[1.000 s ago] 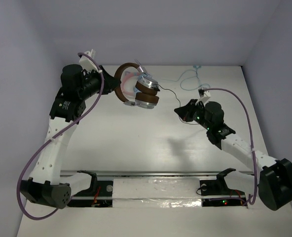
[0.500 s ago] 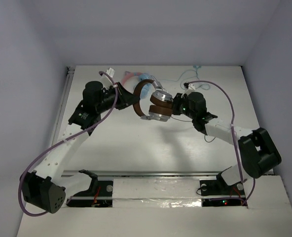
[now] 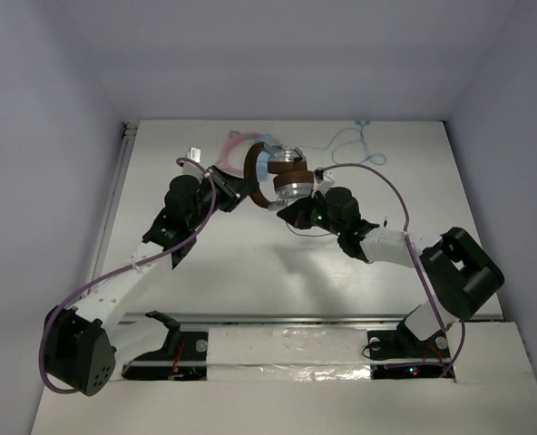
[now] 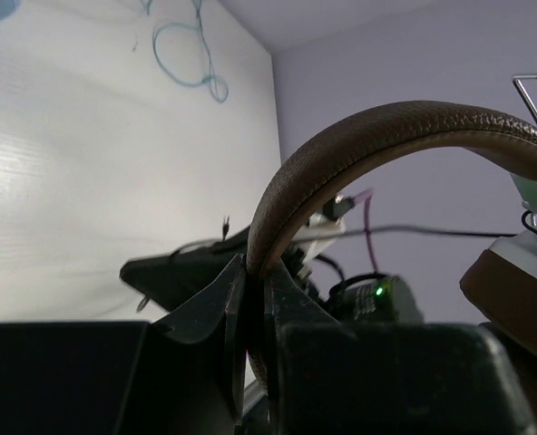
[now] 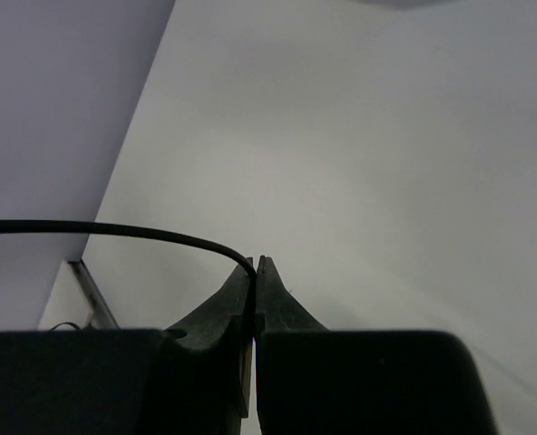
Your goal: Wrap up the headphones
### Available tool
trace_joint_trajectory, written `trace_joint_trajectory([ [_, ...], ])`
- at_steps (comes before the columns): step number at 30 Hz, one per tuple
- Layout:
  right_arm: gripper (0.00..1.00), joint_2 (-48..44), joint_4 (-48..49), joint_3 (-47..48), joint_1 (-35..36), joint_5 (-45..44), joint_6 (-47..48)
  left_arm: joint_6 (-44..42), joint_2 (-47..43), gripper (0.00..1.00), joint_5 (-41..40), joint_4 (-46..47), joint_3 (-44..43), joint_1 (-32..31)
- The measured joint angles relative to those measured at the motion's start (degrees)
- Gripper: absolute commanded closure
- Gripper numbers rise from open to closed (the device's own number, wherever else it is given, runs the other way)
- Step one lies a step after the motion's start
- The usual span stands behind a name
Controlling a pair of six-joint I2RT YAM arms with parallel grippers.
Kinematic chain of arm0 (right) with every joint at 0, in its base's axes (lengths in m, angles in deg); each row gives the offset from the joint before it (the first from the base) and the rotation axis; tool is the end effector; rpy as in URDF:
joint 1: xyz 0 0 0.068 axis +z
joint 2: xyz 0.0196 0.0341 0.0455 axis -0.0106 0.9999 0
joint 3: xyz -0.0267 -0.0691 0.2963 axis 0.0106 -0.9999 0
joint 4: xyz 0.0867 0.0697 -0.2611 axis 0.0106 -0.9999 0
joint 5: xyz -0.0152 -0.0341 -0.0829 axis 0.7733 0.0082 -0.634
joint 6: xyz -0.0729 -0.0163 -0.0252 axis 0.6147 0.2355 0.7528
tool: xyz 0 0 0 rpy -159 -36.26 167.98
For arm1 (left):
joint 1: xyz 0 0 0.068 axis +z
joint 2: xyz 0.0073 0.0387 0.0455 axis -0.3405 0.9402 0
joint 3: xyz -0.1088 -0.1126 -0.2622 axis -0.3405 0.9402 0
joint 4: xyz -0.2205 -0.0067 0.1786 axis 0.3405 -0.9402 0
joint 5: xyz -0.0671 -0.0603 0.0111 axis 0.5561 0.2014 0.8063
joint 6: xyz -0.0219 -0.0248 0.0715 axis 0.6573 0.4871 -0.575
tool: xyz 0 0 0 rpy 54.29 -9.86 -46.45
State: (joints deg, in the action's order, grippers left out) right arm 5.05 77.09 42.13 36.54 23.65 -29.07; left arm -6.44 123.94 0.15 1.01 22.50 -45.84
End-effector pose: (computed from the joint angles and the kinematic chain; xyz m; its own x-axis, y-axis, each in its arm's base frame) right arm 0.2968 0.2400 0.2187 -0.6273 0.3097 -0.7146 -0.4328 0.6242 0.6504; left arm 0.2574 -0.1430 0.3395 -0.5741 -0.6724 -0.4672 0.2785 0.3762 -0.8837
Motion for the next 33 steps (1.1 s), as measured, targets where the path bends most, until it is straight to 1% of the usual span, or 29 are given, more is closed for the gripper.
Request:
trace_joint_trajectory([
  [1, 0.99, 0.0, 1.4, -1.1, 0.0, 0.9, -0.5, 0.3, 0.0, 1.00, -1.0, 0.2, -0.4, 0.0],
  [2, 0.93, 0.2, 2.7, -1.9, 0.0, 1.9, -0.8, 0.3, 0.0, 1.00, -2.2, 0.0, -1.1, 0.0],
  [4, 0.86, 1.2, 6.5, -3.1, 0.0, 5.0, -1.5, 0.1, 0.0, 1.00, -4.5, -0.8, -3.1, 0.0],
  [5, 0.77, 1.8, 8.3, -3.5, 0.0, 6.4, -1.9, -0.3, 0.0, 1.00, -5.4, -1.3, -4.2, 0.0],
  [8, 0.59, 3.6, 14.0, -5.0, 0.1, 11.2, -2.6, -1.8, -0.1, 1.00, -8.0, -2.5, -7.8, 0.0],
  [9, 0.57, 3.9, 14.3, -5.5, 0.1, 11.8, -2.8, -2.2, -0.4, 1.00, -8.6, -2.5, -8.6, 0.0],
  [13, 0.55, 5.2, 17.8, -6.4, 0.8, 15.7, -3.1, -2.7, -2.8, 1.00, -11.1, -2.8, -8.9, 0.0],
  [17, 0.56, 5.9, 20.7, -8.4, 2.1, 16.6, -3.5, -3.9, -3.6, 1.00, -13.0, -4.4, -10.0, 0.0],
  [20, 0.56, 5.4, 20.2, -10.5, 3.0, 15.6, -3.8, -5.9, -3.6, 1.00, -15.9, -6.6, -11.8, -0.1],
  [22, 0.63, 4.3, 18.6, -11.5, 3.6, 14.1, -3.9, -7.2, -3.6, 1.00, -18.2, -7.8, -12.8, -0.1],
  [25, 0.84, 2.8, 15.8, -11.7, 5.6, 11.8, -3.7, -8.9, -3.7, 1.00, -21.9, -8.3, -13.0, -0.3],
  [26, 0.94, 2.3, 14.5, -11.7, 6.7, 10.9, -3.6, -9.5, -3.7, 1.00, -23.6, -8.8, -13.0, -0.6],
  [27, 0.98, 1.9, 13.1, -11.7, 8.0, 9.8, -3.5, -10.1, -3.6, 1.00, -25.1, -9.3, -12.9, -0.9],
  [28, 1.00, 1.4, 11.6, -11.6, 9.4, 8.9, -3.4, -10.6, -3.6, 1.00, -26.9, -9.5, -12.8, -1.3],
  [33, 1.00, -1.6, 2.7, -11.2, 16.5, 3.4, -2.7, -12.9, -2.2, 1.00, -36.1, -9.9, -10.1, -5.5],
])
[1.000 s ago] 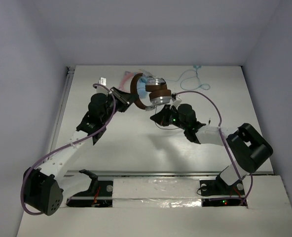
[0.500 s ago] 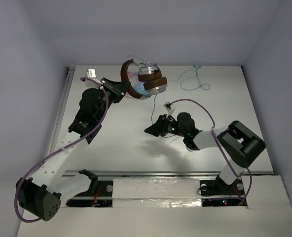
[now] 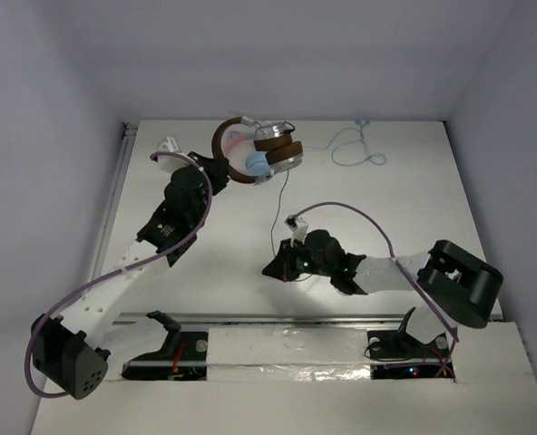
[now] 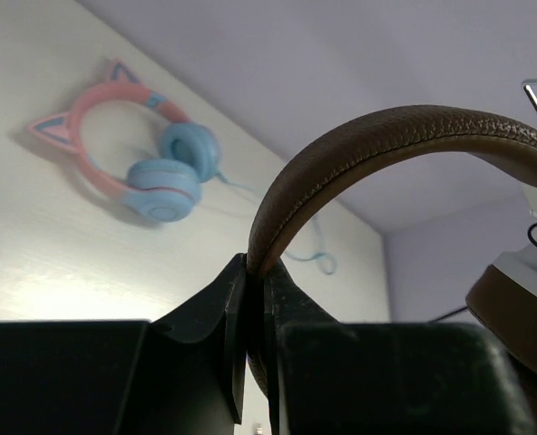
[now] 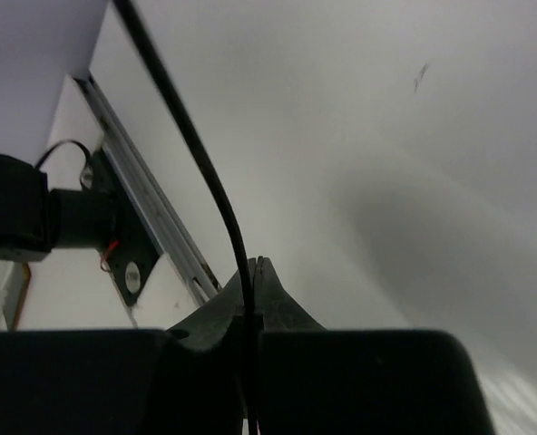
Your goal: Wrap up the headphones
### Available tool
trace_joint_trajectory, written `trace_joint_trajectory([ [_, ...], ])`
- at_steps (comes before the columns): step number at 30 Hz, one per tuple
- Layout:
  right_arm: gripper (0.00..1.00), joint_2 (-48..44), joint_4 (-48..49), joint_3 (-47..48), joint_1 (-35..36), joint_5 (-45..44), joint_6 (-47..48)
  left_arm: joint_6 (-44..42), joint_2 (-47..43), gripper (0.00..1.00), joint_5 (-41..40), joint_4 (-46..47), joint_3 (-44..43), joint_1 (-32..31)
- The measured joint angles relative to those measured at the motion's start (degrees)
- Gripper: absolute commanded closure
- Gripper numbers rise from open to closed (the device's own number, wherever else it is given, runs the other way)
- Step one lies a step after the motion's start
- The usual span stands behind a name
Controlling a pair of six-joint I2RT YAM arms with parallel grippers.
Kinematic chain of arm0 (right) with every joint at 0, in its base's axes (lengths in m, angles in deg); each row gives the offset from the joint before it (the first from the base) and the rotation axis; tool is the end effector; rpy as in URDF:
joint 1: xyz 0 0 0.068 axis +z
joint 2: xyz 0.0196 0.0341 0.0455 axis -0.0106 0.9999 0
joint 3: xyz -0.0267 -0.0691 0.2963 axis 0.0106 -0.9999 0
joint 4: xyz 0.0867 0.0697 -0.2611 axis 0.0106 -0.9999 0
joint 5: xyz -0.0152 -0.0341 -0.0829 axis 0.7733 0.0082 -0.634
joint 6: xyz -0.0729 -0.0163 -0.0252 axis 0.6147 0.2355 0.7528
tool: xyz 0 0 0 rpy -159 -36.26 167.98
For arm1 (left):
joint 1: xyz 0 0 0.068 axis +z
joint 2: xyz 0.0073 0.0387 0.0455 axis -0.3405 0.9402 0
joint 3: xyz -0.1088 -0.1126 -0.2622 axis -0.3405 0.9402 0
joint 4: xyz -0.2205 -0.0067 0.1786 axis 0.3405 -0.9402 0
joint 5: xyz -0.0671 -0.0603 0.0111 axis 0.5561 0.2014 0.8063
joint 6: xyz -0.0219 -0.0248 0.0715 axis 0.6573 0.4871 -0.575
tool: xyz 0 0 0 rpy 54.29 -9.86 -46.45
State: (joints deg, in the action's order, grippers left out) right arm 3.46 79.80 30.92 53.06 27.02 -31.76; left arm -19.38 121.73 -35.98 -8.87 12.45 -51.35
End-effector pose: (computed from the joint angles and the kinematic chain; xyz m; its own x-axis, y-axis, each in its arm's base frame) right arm 0.1873 0.2816 0.1670 -0.7784 0.0426 -0.6264 -0.5270 0.4980 0.6887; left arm 0.2537 -0.1249 0.3985 -0.1109 -0.7472 -0.6552 0.1108 0.6459 -0.7553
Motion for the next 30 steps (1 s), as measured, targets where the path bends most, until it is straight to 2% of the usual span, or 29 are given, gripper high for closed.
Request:
trace_joint_trajectory([
  [8, 1.00, -13.0, -22.8, 4.1, 10.0, -11.0, 2.6, -5.0, 5.2, 1.00, -14.8, -3.0, 4.4, -5.9],
  [15, 1.00, -21.6, -44.9, 13.7, 12.5, -14.7, 6.7, -7.4, 8.4, 1.00, -22.9, -5.1, 9.7, -11.7],
  [21, 1.00, -21.9, -61.3, 26.1, 13.2, -19.6, 12.3, -10.8, 12.0, 1.00, -24.1, -5.8, 10.8, -18.4],
  [24, 1.00, -20.6, -65.9, 31.1, 13.2, -23.6, 14.9, -12.9, 12.3, 1.00, -22.8, -5.6, 11.3, -20.8],
  [30, 1.00, -18.1, -73.0, 33.9, 13.0, -30.7, 18.9, -17.1, 9.9, 1.00, -18.1, -5.5, 13.8, -21.4],
])
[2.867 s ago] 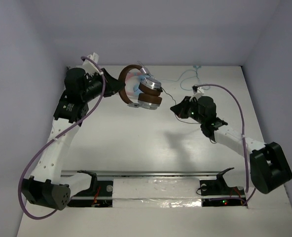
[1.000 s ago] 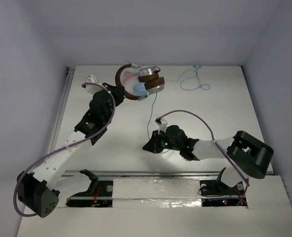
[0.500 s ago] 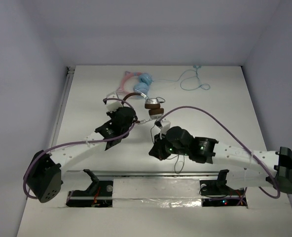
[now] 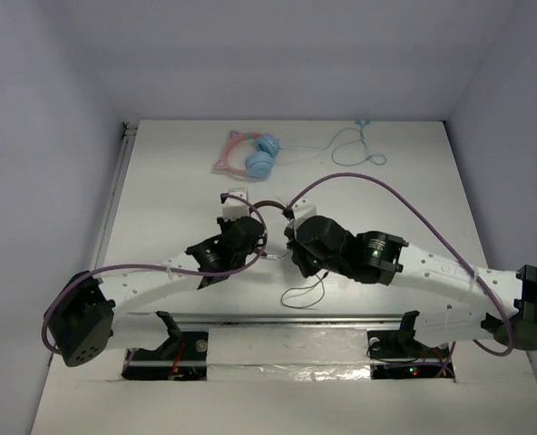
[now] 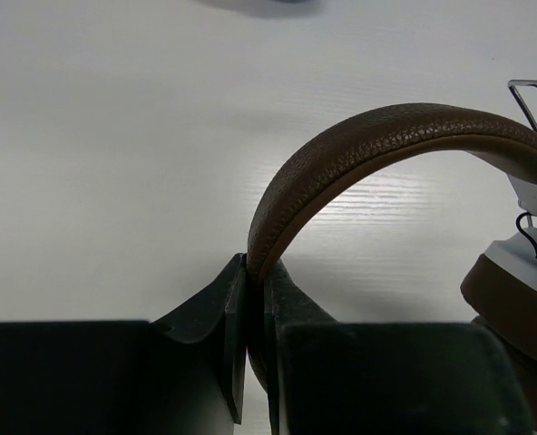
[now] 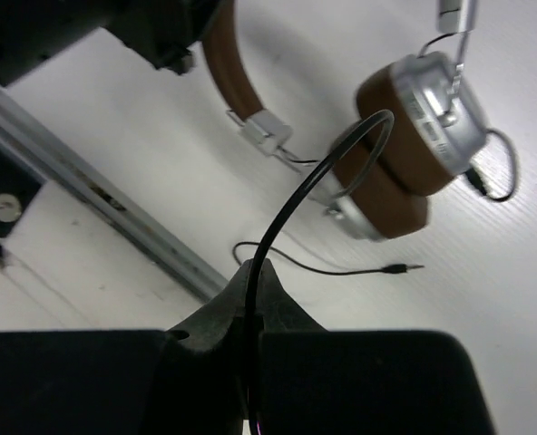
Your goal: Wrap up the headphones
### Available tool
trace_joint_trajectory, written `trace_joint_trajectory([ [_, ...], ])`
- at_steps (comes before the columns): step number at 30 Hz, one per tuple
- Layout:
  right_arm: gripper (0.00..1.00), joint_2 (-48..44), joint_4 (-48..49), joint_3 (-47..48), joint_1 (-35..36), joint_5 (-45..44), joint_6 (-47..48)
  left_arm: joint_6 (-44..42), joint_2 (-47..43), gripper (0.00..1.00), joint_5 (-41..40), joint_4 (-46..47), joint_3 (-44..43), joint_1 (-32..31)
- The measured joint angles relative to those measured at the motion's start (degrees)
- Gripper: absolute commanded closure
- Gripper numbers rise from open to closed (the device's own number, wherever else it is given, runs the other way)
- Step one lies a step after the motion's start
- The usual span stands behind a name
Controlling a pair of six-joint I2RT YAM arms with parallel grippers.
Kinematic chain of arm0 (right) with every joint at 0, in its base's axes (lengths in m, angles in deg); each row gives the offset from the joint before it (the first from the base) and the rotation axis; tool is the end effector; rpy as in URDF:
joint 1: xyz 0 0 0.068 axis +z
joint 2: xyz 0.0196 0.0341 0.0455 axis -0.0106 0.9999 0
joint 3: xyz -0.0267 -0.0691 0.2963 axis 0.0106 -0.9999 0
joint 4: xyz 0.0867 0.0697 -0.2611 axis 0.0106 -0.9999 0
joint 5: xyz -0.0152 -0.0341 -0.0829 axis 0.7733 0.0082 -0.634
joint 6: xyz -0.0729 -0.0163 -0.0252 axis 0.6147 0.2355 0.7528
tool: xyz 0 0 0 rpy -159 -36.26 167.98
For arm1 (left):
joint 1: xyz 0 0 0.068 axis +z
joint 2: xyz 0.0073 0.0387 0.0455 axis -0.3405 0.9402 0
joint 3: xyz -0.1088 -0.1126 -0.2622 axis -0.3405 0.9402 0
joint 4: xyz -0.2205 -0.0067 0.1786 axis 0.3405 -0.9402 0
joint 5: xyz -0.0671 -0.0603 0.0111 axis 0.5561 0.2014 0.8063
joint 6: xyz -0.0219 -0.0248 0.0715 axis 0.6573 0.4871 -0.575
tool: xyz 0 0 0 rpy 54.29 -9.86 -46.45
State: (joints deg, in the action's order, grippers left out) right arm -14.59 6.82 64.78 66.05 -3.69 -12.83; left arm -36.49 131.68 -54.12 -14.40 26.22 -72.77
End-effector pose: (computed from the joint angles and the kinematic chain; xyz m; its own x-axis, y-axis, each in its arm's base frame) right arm 0.1342 0.2609 0.3363 -0.5627 -0.3502 -0.7488 -0.6226 0.7754 0.1052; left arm 0.2097 -0.2040 0.2464 -0.3824 -0.1558 -0.9108 0.0700 0.9780 -0.1967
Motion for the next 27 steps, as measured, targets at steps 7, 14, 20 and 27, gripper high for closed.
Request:
trace_joint_trajectory([
  [7, 1.00, 2.2, -2.0, 3.1, -2.4, -1.4, 4.6, -3.3, -5.2, 1.00, 5.4, -0.8, 1.5, 0.0],
  [14, 1.00, 2.4, -2.3, 5.0, -5.8, -2.4, 8.8, -8.2, -5.3, 1.00, 12.6, -1.4, 1.5, 0.1],
  [20, 1.00, 2.4, -1.0, 6.3, -8.2, -8.5, 11.6, -10.1, -4.4, 1.00, 19.6, -1.4, 1.5, 0.1],
  [27, 1.00, 2.4, 0.2, 5.6, -8.9, -13.7, 11.9, -10.2, -6.8, 1.00, 24.3, -1.4, 1.5, 0.5],
])
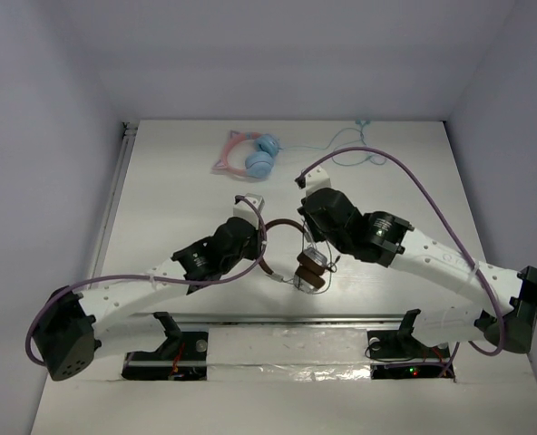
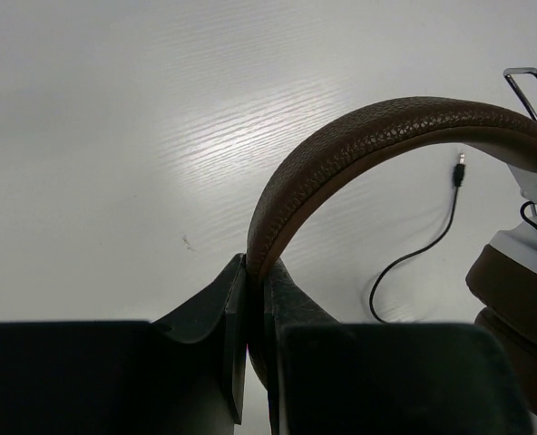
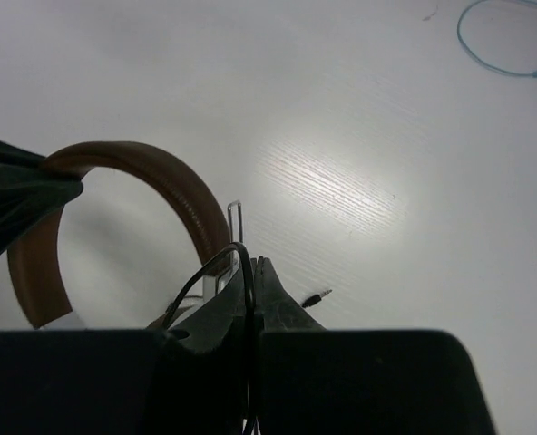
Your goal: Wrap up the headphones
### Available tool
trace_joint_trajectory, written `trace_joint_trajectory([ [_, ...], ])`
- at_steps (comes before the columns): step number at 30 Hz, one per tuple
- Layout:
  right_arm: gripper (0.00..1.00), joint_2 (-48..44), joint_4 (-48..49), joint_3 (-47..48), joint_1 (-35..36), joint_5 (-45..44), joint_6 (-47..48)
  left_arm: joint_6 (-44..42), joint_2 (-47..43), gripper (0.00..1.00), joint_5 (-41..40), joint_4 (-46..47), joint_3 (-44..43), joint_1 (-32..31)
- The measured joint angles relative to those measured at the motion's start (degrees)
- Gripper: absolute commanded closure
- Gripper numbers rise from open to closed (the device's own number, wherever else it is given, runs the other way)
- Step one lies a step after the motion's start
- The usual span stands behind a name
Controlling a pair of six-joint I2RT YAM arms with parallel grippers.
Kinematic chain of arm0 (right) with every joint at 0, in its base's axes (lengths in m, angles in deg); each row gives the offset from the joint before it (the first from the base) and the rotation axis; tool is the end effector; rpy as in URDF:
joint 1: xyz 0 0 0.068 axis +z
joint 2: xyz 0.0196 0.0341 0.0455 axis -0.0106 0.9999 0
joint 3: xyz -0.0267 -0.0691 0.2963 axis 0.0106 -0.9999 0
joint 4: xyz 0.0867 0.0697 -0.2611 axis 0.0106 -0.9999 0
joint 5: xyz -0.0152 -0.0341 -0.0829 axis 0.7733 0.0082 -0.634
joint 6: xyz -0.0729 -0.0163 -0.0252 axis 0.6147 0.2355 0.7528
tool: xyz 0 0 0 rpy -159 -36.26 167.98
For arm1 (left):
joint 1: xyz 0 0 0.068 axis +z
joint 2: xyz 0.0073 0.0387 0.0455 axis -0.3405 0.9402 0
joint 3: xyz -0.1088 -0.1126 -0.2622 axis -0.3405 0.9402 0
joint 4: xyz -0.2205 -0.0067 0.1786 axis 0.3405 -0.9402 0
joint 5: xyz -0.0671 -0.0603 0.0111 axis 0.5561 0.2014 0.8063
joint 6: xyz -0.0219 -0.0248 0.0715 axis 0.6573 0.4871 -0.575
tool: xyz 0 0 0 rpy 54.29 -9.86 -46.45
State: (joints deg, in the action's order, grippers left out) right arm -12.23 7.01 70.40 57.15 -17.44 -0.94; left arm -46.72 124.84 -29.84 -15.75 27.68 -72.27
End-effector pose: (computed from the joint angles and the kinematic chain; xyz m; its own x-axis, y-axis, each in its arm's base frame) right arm 0.1905 0.2371 0.3661 -0.4363 -0.3738 -0.8185 -0.4406 0.8819 -0.1678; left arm 0.1859 -0.2101 0.2594 -0.4569 0.0176 -0.8894 0.4695 0.8540 -0.2243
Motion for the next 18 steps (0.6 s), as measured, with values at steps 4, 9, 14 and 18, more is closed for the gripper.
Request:
trace_joint_trajectory([
  [4, 1.00, -0.1, 1.9, -2.2, -0.8, -2.1, -1.4, 0.0, -3.7, 1.00, 3.7, 0.0, 0.0, 2.1],
  [9, 1.00, -0.6, 4.0, -5.4, -2.3, -4.3, -4.0, 0.1, -7.3, 1.00, 8.6, 0.0, 0.0, 4.9],
  [14, 0.95, -2.6, 6.7, -6.8, -4.7, -4.7, -5.7, 0.5, -9.0, 1.00, 13.2, 0.0, 0.0, 6.8],
  [18, 0.95, -3.6, 10.8, -7.9, -6.0, -3.2, -6.3, 0.7, -10.8, 1.00, 18.6, -0.2, -0.2, 10.3],
])
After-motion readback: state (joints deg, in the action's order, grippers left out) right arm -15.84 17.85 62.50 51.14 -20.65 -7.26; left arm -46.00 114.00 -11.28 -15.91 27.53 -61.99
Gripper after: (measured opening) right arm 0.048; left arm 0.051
